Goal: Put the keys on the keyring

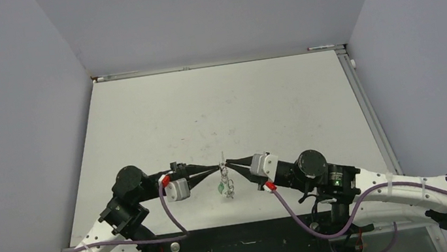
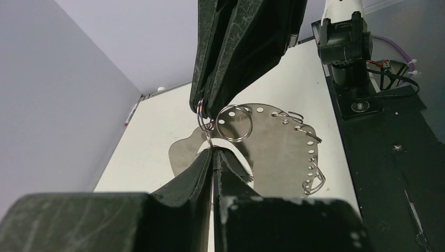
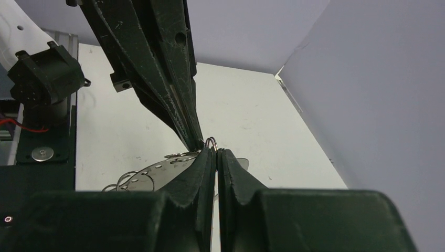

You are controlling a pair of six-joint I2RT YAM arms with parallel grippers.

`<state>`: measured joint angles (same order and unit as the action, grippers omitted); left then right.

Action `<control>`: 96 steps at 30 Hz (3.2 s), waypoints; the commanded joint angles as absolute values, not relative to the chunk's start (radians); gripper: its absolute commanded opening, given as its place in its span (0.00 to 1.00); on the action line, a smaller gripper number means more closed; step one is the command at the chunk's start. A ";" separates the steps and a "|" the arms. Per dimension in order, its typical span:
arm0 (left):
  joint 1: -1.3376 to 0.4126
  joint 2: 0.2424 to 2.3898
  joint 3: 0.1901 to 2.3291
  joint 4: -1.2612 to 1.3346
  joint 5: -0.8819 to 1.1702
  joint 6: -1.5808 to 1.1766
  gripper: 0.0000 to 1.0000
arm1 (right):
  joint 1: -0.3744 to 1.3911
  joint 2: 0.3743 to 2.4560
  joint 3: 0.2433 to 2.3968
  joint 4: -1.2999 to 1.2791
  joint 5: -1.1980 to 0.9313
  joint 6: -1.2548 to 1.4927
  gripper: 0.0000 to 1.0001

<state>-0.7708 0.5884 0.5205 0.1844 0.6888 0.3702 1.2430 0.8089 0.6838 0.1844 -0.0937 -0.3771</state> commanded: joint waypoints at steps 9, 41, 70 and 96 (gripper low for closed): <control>-0.765 0.506 0.522 0.162 0.644 0.410 0.49 | 1.236 0.761 0.707 0.196 -0.130 -0.370 0.05; -0.732 0.584 0.512 0.333 0.861 0.197 0.27 | 1.236 0.802 0.774 0.161 -0.305 -0.417 0.05; -0.733 0.587 0.505 0.345 0.833 0.207 0.19 | 1.236 0.810 0.759 0.214 -0.300 -0.393 0.05; -0.733 0.585 0.506 0.352 0.835 0.190 0.14 | 1.236 0.837 0.765 0.193 -0.283 -0.396 0.05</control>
